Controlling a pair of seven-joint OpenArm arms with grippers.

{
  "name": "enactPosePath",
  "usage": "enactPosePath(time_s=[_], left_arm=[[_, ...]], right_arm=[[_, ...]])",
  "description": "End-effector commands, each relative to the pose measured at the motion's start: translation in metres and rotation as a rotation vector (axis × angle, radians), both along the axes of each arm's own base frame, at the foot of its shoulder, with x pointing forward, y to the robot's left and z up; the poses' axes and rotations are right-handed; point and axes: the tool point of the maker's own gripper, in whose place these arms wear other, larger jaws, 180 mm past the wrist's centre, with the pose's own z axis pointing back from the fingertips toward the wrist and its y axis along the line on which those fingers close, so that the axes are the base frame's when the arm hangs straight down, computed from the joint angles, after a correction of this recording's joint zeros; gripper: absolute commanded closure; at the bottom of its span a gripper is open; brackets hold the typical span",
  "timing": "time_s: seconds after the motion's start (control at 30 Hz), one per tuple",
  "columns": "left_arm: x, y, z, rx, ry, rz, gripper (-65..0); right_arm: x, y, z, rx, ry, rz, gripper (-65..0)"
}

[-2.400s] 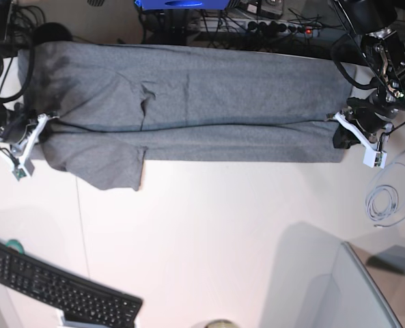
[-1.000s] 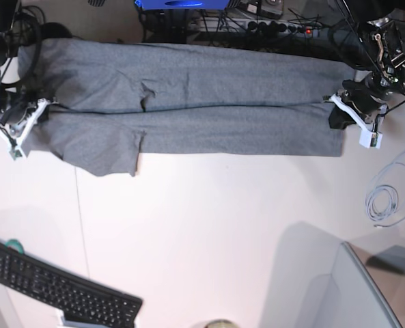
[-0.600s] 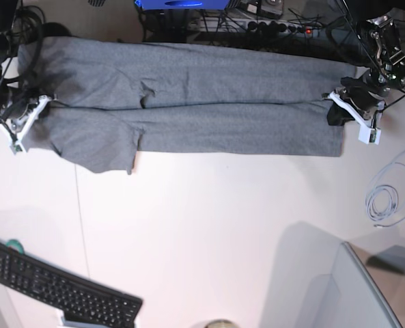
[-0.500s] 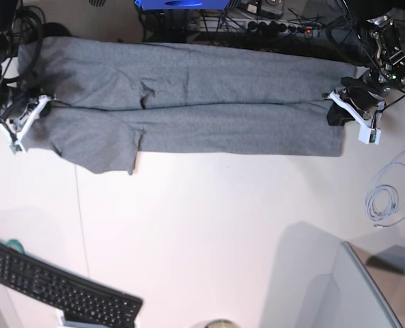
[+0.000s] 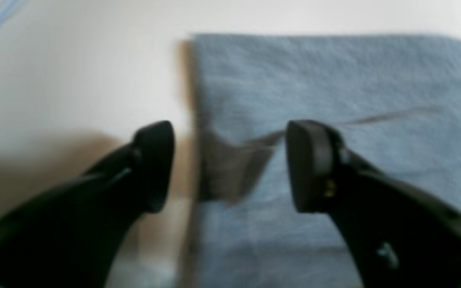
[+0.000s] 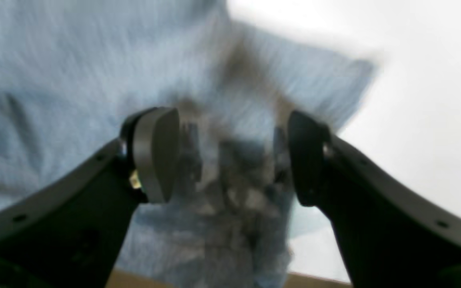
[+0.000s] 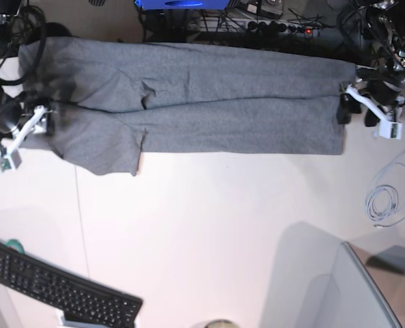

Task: Layout the t-shirt on the table in an organized manner, then fold the t-shirt properly
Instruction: 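Release the folded edge and lift both grippers away, then press and smooth the folded shirt end with the right gripper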

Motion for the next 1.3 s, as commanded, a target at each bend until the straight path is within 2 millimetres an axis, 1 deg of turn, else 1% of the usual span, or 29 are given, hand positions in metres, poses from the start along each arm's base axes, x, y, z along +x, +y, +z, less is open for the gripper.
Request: enactPosePath(time_s=[0.0,0.07,0.13,0.17,0.23,0.3,0.37,0.47,0.57,0.63,0.8,0.87,0.9,1.07,1.1,1.13,1.17,1.27], left_arm=[[0.006,0.011,0.016,0.018,-0.058,0.024,-44.9],[0.0,0.029,0.026,0.036,-0.085,0.088,-45.1],[-0.007,0.041,0.03,0.041,-0.098,0.14,-45.1],[-0.011,0.047,0.031,0.045,-0.102,0.162,-45.1],[-0.017,0.056,0.035,0.054,-0.108,0.195,-44.9],[-0.024,0.064,0.034,0.056,-0.106,0.226,-44.9],[-0.032,0.071,0.034,0.061,-0.097,0.249,-44.9],[-0.038,0.074,0.033,0.066,-0.09,0.259,-44.9],[-0.039,0.074,0.032,0.065,-0.088,0.259,-44.9],[-0.038,0.073,0.032,0.064,-0.087,0.258,-44.9],[-0.037,0.072,0.032,0.062,-0.088,0.255,-44.9],[-0.038,0.071,0.031,0.058,-0.087,0.257,-44.9],[-0.038,0.071,0.031,0.058,-0.087,0.257,-44.9],[-0.043,0.07,0.018,0.026,-0.062,0.274,-44.9],[-0.044,0.07,0.015,0.021,-0.057,0.277,-44.9],[-0.045,0.07,0.013,0.016,-0.053,0.28,-44.9],[-0.046,0.071,0.012,0.014,-0.05,0.283,-44.9],[-0.05,0.072,0.008,0.009,-0.041,0.291,-44.9]], right_arm=[[0.02,-0.004,0.02,-0.011,-0.076,0.008,-41.7],[0.04,0.0,0.028,-0.006,-0.112,0.017,-42.5],[0.061,0.007,0.028,0.002,-0.112,0.05,-42.0],[0.07,0.008,0.025,-0.001,-0.099,0.071,-41.9],[0.086,0.018,0.015,0.008,-0.06,0.116,-41.9],[0.095,0.025,0.002,0.02,-0.014,0.137,-41.9],[0.102,0.029,-0.005,0.034,0.007,0.142,-41.9],[0.11,0.032,-0.012,0.05,0.039,0.142,-41.9],[0.118,0.036,-0.017,0.054,0.064,0.154,-41.9],[0.119,0.04,-0.022,0.054,0.089,0.166,-41.9],[0.115,0.047,-0.032,0.051,0.13,0.194,-41.9],[0.111,0.051,-0.039,0.055,0.154,0.199,-41.9],[0.109,0.056,-0.043,0.068,0.163,0.198,-41.9],[0.112,0.065,-0.046,0.098,0.14,0.19,-41.1],[0.112,0.065,-0.046,0.097,0.142,0.19,-38.7],[0.112,0.065,-0.046,0.097,0.142,0.19,-34.4],[0.112,0.066,-0.046,0.099,0.143,0.191,-28.7],[0.107,0.065,-0.048,0.094,0.173,0.19,-5.6]])
